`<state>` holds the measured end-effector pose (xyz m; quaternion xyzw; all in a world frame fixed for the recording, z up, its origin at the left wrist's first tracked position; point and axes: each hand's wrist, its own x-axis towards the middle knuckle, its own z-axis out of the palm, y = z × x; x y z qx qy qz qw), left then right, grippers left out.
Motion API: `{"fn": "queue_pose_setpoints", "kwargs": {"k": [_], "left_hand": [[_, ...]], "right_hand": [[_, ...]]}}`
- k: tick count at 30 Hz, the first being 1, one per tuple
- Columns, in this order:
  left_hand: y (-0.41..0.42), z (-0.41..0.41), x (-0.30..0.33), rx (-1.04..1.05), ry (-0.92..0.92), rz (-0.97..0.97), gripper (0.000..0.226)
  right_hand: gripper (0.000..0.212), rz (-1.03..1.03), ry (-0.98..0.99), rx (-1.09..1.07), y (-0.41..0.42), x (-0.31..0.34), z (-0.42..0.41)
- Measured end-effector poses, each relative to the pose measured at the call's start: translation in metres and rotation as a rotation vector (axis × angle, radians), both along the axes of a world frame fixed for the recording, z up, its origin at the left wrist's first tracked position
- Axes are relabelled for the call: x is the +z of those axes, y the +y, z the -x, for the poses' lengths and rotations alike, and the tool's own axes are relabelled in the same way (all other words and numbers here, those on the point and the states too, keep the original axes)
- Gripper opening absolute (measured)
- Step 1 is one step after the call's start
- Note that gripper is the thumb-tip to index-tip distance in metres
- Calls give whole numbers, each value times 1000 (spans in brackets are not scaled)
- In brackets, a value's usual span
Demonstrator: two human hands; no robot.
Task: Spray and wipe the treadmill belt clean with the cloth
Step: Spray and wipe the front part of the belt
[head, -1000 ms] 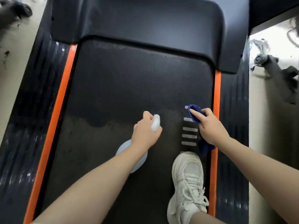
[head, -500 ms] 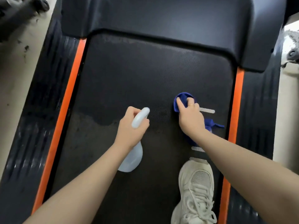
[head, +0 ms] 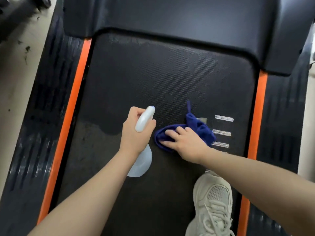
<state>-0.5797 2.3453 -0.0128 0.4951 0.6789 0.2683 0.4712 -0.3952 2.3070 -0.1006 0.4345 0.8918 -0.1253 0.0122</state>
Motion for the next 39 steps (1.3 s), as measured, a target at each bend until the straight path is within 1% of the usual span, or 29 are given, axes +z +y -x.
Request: {"fn": "queue_pose_setpoints", "kwargs": {"k": [1,2,3,6,7,8,9,11,13,14,15,17,18,19,20,22,23,24,25,27,28,29,31,32,35,36,37,38,39], "left_hand": [[0,1,-1,-24,-20,3,17],[1,1,-2,-42,-36,4,18],[3,2,-4,-53,-40,6,18],[6,3,-6,-69,-17,24,19],[7,3,-6,-66,-18,26,19],[7,4,-6,-52,-21,24,19],[7,6,-5,-33,-23,18,21],[8,9,-4,0,-29,15,22],[7,15,-4,27,-38,29,20],[7,17,-4,39,-45,29,19],[6,20,-4,45,-47,26,20],[5,24,-5,60,-33,25,22],[5,24,-5,68,-28,29,23],[5,24,-5,73,-28,31,23],[6,22,-4,74,-29,29,22],[6,21,-3,67,-22,29,19],[5,20,-3,59,-16,33,18],[4,19,-3,48,-11,37,17],[3,18,-4,33,-5,38,18],[1,15,-5,13,12,29,20],[0,14,-5,0,20,20,20],[-1,11,-5,-18,27,15,20],[-2,7,-4,-48,27,18,18],[-2,5,-3,-62,23,25,18],[-3,-2,-1,-167,5,69,18],[-1,-4,-2,-218,3,83,17],[1,-5,-2,-258,12,94,18],[3,-4,-2,-272,25,99,18],[6,-3,-2,-255,31,103,17]], "right_hand": [[47,21,1,55,-3,-3,1],[48,20,5,24,5,-4,1],[47,3,3,-64,18,-3,1],[45,-54,-68,-486,62,3,0],[48,-77,-85,-532,65,4,3],[50,-112,-75,-497,60,1,8],[49,-140,-47,-390,49,-1,13],[49,-113,-8,-116,21,-2,22],[50,-72,-14,23,15,-4,23],[48,-76,-13,-3,24,-4,22],[48,-80,-17,-102,39,-3,20],[51,-69,-65,-405,70,3,12],[53,-64,-97,-496,76,4,7],[54,-81,-101,-493,73,3,3],[51,-130,-59,-397,63,1,0],[40,-137,11,-42,27,-4,-10],[42,-114,23,91,15,-6,-18],[45,-80,20,135,12,-6,-27],[44,-75,15,63,18,-6,-36],[45,-76,-27,-325,40,-5,-55],[50,-79,-57,-530,52,-3,-64],[55,-68,-91,-653,55,1,-68],[56,-101,-85,-644,38,2,-59],[53,-124,-55,-533,20,0,-50],[45,-33,-10,11,-26,-4,-32],[46,-8,4,75,-22,-5,-35],[45,-8,9,13,-8,-4,-41],[45,-9,0,-154,8,-3,-49],[46,-19,-12,-391,26,1,-57]]}}
